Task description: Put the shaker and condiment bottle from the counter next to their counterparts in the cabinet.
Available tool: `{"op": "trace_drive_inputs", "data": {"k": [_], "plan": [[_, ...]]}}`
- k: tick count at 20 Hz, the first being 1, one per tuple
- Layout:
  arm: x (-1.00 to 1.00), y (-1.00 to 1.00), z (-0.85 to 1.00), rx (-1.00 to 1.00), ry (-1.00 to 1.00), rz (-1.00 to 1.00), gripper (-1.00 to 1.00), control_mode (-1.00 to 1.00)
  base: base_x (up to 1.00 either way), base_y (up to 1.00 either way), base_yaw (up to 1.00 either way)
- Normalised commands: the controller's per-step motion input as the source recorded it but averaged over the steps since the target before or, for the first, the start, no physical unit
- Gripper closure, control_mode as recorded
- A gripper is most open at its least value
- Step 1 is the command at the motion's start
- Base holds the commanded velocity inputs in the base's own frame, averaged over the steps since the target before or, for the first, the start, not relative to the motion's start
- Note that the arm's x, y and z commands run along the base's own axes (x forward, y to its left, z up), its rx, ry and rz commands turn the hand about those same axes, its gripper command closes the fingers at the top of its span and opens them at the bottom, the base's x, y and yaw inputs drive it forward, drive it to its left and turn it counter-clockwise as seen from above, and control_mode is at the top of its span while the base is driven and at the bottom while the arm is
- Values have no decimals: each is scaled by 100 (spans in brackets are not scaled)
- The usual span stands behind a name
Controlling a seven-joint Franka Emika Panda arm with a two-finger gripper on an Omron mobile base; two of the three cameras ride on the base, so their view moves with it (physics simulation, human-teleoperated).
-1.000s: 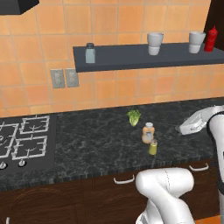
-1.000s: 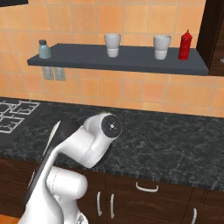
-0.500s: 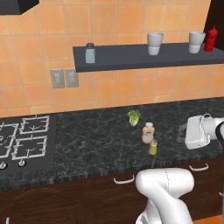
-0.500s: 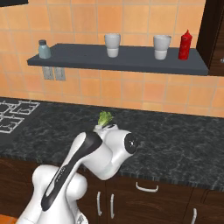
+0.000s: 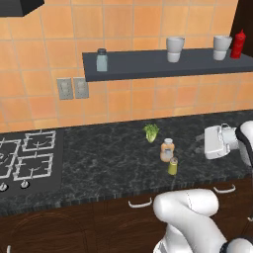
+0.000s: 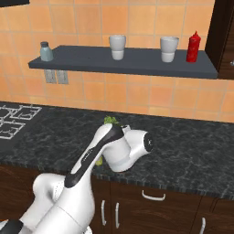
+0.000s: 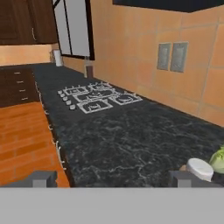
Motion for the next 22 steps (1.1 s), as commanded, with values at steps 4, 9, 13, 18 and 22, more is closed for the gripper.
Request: {"op": "trace_drive_inputs", "data": {"k": [4,9,13,18,22], "plan": [[49,-36,-22,9,0,0,-100,-100,0,0,0],[42,-12,-31,2,0,0,-100,-100,0,0,0],[38,-10,-41,0,0,-1,-100,-100,0,0,0],[26,-4,-42,0,0,-4,-100,-100,0,0,0],[27,0,-27,0,0,-4,-100,-100,0,0,0]]}}
